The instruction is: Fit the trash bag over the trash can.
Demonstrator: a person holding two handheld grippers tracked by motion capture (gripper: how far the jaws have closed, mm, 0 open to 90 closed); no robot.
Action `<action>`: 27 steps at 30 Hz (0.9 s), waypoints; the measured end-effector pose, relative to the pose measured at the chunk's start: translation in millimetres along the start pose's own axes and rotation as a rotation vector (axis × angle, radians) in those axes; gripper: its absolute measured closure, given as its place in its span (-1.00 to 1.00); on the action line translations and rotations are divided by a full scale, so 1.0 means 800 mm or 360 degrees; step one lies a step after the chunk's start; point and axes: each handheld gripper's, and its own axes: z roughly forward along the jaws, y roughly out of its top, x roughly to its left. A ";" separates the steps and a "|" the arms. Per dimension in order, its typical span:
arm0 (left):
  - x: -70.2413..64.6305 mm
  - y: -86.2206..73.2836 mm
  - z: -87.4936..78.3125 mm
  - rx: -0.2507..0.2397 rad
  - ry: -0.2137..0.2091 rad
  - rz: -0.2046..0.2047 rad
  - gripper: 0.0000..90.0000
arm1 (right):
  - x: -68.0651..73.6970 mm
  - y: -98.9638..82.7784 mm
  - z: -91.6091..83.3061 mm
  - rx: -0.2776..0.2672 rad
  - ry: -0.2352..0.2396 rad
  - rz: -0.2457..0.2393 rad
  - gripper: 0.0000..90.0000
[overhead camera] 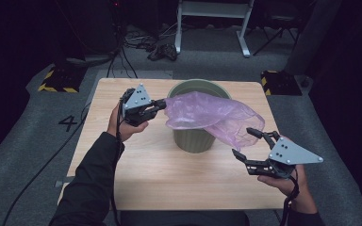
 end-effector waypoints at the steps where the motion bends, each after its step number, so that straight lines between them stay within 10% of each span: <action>1: 0.000 -0.001 0.000 0.0005 0.0006 0.0006 0.92 | -0.002 0.001 0.000 0.0005 0.0013 0.0019 -0.45; 8: -0.003 -0.007 0.000 0.0003 0.0015 -0.0008 0.84 | -0.008 0.003 0.006 0.0019 0.0041 0.0096 -0.48; 13: -0.012 -0.007 -0.010 -0.0001 0.0039 -0.0074 0.17 | -0.004 -0.005 0.026 0.0130 0.0058 0.0007 0.53; 17: -0.047 0.001 -0.030 -0.0046 0.0050 0.0000 -0.34 | 0.000 -0.004 0.028 0.0134 0.0067 -0.0030 0.78; 27: -0.117 0.031 -0.037 -0.0176 -0.0068 0.0153 -0.56 | 0.001 -0.003 0.029 0.0143 0.0047 -0.0077 0.93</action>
